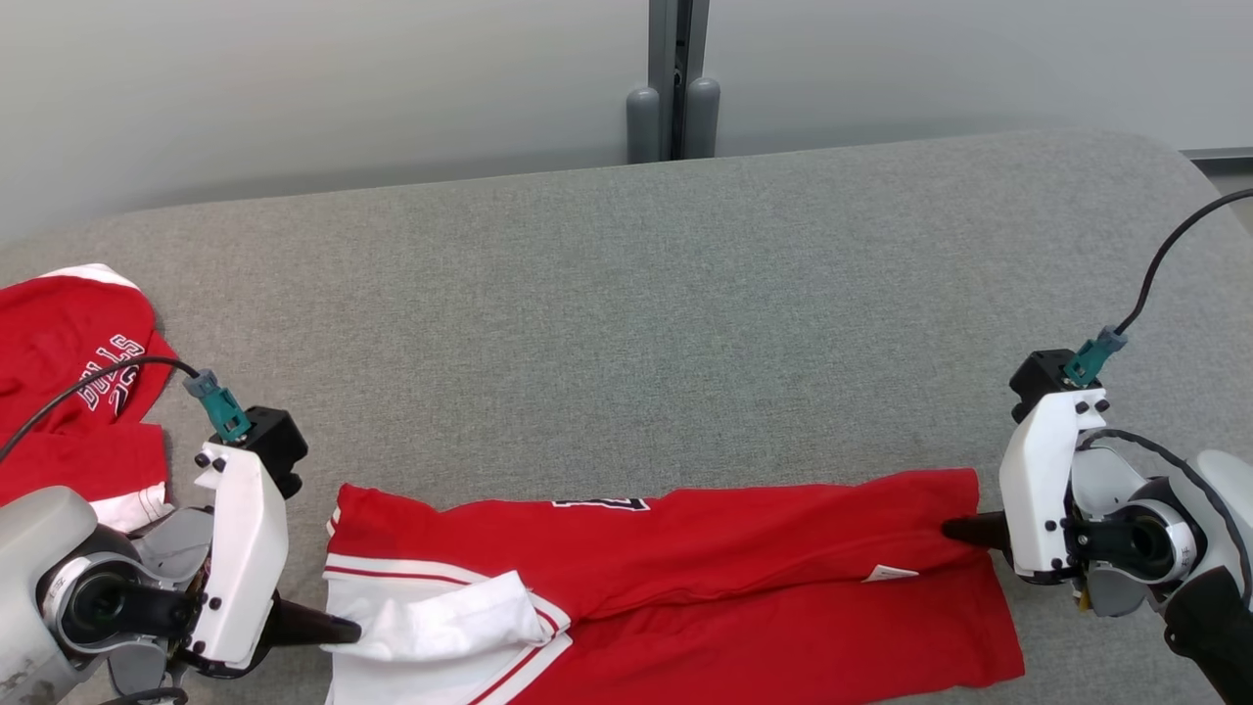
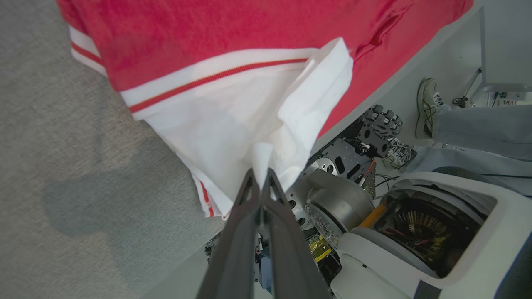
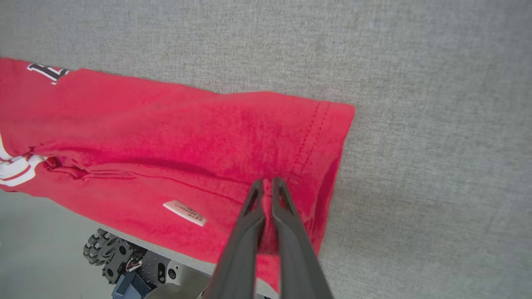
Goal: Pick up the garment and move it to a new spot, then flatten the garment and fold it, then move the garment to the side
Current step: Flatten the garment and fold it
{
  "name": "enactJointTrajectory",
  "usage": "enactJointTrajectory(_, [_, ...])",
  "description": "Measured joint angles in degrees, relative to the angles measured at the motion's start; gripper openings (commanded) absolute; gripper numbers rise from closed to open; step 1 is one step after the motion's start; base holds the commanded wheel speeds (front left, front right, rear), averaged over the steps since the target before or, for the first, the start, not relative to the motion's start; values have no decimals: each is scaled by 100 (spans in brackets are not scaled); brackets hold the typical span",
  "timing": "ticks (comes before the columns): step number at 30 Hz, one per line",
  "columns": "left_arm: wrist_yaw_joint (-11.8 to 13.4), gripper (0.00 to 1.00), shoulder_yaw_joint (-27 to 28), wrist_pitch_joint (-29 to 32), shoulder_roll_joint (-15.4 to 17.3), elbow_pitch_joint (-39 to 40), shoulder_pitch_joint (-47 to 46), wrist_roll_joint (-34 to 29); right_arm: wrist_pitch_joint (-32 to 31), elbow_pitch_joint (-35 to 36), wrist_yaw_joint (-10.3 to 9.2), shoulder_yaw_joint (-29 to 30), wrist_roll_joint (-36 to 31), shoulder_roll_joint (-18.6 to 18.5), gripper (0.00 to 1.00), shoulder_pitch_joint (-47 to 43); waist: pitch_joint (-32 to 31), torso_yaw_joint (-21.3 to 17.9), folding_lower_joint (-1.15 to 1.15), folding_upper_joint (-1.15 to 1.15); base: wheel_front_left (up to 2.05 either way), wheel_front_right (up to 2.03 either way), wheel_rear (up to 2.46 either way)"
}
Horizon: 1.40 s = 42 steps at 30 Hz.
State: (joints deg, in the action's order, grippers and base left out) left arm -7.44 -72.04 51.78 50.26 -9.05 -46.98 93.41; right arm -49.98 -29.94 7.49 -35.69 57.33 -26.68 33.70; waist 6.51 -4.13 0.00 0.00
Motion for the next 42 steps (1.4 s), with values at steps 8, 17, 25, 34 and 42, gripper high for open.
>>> enactJointTrajectory(8, [0, 100, 3, 73, -46, -107, 81, 7, -22, 2, 0, 169, -140, 69, 100, -18, -67, -30, 0, 0, 0, 0, 0])
enactJointTrajectory(17, [0, 100, 107, -51, -71, -111, 126, 19, 35, 339, 0, 486, -129, -56, 100, -167, -356, -33, 0, 0, 0, 0, 0])
enactJointTrajectory(25, [0, 100, 498, -959, 1, 20, 127, -259, 860, 1014, 0, 1063, -267, -122, 100, -300, -582, 25, 0, 0, 0, 0, 0])
enactJointTrajectory(34, [30, 100, 1248, -3513, 259, 235, 478, -1039, 2464, 1652, 0, 1870, -1196, 130, 100, -747, -705, 106, 0, 0, 0, 0, 0])
enactJointTrajectory(42, [865, 100, 1623, -5770, 408, 436, 1370, -1756, 3609, 1971, -1, 2786, -1800, 632, 100, -1818, -781, 272, 0, 0, 0, 0, 0])
